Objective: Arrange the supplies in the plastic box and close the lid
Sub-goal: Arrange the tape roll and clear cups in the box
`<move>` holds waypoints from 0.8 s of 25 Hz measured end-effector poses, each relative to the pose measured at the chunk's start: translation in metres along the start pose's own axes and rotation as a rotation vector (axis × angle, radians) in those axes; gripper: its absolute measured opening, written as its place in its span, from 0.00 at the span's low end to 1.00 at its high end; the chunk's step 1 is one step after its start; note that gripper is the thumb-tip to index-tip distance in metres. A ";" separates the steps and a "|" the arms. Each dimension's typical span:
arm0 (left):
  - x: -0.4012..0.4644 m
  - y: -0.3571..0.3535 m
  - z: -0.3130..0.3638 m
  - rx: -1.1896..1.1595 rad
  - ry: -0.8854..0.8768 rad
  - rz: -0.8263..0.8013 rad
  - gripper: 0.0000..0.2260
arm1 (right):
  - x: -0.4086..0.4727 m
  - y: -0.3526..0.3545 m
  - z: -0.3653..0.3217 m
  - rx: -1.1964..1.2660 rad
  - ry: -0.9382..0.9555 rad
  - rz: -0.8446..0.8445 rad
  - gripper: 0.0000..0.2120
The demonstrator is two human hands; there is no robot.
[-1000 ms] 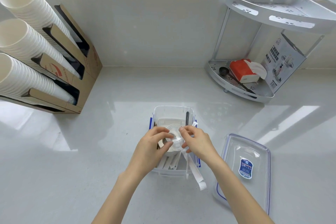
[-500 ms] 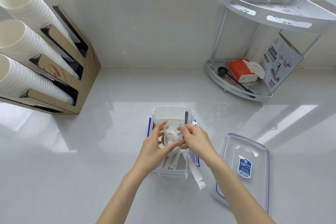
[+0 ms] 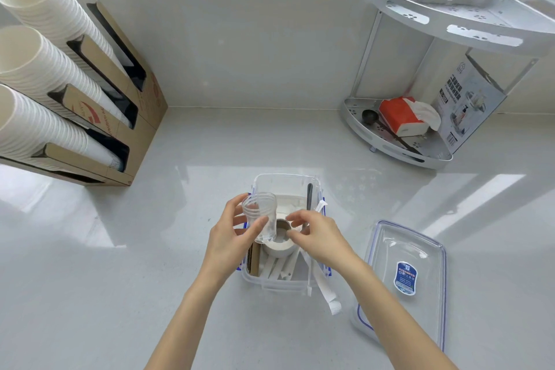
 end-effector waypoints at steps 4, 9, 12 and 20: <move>0.001 0.006 -0.001 0.018 0.017 0.031 0.21 | 0.002 -0.023 -0.008 -0.192 0.048 -0.105 0.18; 0.000 0.012 -0.004 0.029 0.032 0.058 0.21 | 0.005 -0.033 -0.008 -0.335 0.063 -0.131 0.18; -0.001 0.014 -0.007 0.021 0.054 0.070 0.20 | 0.005 -0.038 -0.008 -0.419 0.062 -0.130 0.16; 0.000 0.027 -0.011 0.009 0.089 0.120 0.21 | 0.013 -0.012 -0.023 -0.307 0.143 0.070 0.12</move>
Point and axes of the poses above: each hand's wrist, its own x-axis towards the middle knuckle, its own y-axis out of the back of the hand, z = x × y, the point moved 9 cm from there along x, towards the middle knuckle, and after that the axes turned 9 degrees about -x, right-handed, at the moved point
